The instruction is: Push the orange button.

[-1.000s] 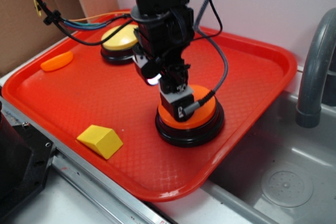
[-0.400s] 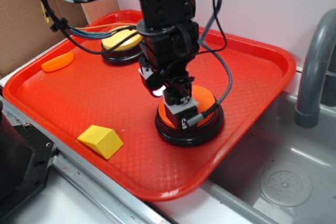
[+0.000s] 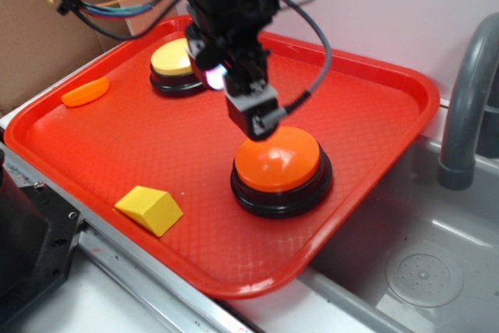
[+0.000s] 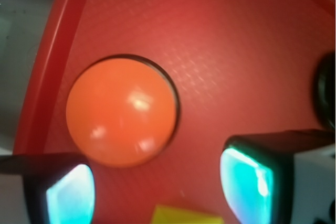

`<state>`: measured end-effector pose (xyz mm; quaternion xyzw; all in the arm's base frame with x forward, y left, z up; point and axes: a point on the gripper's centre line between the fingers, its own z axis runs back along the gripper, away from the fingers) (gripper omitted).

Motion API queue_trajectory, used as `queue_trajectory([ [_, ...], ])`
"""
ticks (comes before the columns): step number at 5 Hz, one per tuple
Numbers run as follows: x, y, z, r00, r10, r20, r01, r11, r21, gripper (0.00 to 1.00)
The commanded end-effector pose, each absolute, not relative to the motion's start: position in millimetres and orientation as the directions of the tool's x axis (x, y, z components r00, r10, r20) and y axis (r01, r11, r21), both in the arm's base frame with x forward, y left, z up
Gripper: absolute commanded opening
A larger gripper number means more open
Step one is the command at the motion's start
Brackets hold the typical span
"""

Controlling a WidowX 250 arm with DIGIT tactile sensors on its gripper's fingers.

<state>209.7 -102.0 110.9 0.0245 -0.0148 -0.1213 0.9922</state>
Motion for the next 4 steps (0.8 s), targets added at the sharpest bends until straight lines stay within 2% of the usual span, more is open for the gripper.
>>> queue_trajectory([
  [1, 213.1, -103.1, 144.9, 0.976, -0.197, 0.097, 0.197, 0.980, 0.012, 1.00],
  [3, 213.0, -103.0, 152.3, 0.976, -0.197, 0.097, 0.198, 0.980, -0.003, 1.00],
  [4, 211.6, -103.4, 158.5, 0.976, -0.196, 0.092, 0.196, 0.981, 0.013, 1.00],
])
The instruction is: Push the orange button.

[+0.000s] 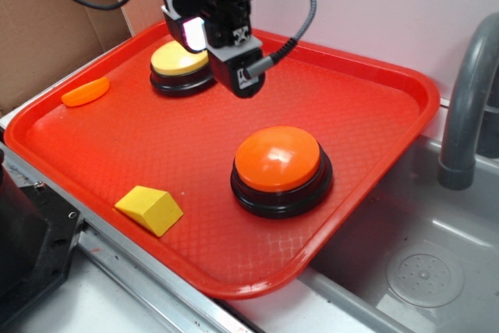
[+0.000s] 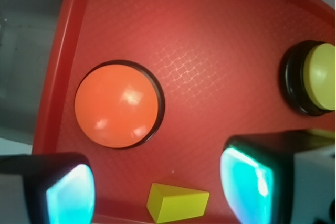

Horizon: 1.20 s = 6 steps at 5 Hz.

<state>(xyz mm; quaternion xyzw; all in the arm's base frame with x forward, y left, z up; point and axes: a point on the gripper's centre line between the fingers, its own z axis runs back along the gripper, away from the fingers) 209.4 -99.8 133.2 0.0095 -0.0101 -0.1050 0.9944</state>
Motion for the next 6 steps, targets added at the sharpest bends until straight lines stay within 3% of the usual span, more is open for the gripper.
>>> queue_trajectory([
  [1, 210.9, -103.1, 162.0, 0.976, -0.194, 0.095, 0.194, 0.981, 0.010, 1.00],
  [6, 201.0, -98.9, 181.1, 0.974, -0.186, 0.131, 0.187, 0.982, 0.005, 1.00],
])
